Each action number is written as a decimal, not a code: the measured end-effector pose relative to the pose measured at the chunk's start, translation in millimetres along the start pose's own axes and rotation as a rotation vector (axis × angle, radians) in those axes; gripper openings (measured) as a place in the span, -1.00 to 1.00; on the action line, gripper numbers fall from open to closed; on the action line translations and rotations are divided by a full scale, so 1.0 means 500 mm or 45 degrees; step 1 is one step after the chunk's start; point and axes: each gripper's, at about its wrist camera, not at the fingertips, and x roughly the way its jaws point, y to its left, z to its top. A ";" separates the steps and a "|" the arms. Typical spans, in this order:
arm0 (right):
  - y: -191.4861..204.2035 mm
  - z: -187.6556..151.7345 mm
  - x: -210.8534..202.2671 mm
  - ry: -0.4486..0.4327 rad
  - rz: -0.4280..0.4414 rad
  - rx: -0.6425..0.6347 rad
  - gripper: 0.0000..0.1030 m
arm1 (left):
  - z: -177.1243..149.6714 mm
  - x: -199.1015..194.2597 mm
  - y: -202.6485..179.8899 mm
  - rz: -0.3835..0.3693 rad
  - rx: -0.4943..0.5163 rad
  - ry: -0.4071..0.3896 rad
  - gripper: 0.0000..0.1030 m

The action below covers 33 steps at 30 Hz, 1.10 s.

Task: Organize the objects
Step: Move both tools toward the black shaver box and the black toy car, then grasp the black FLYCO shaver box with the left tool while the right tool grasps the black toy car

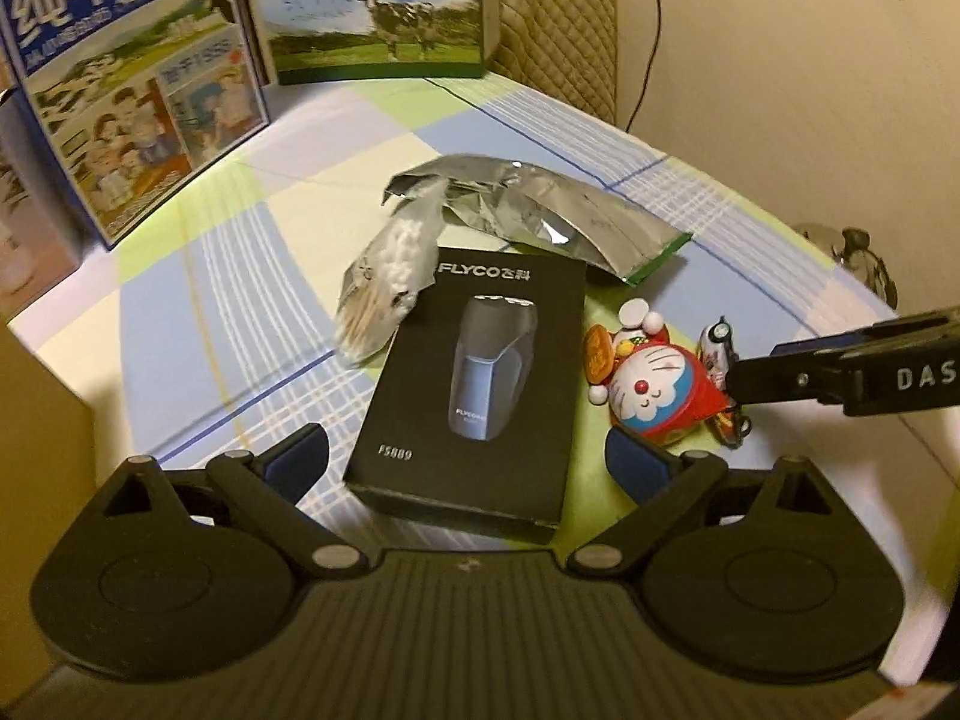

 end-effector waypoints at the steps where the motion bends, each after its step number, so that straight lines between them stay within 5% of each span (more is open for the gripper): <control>1: -0.001 0.000 0.003 0.002 -0.002 0.004 -0.08 | 0.000 0.007 0.001 -0.002 0.004 0.005 0.80; 4: -0.004 0.002 0.008 0.000 -0.003 0.024 -0.08 | -0.001 0.019 0.010 -0.007 -0.042 -0.007 0.59; 14: 0.032 -0.003 0.024 -0.008 -0.082 -0.140 -0.15 | -0.049 -0.031 -0.002 0.030 -0.145 0.009 0.57; 19: 0.053 -0.019 0.030 0.025 -0.089 -0.269 -0.42 | -0.109 -0.082 -0.031 0.122 -0.208 0.005 0.57; 33: 0.080 -0.071 0.004 0.108 -0.079 -0.391 -0.41 | -0.199 -0.169 -0.081 0.160 -0.344 -0.003 0.59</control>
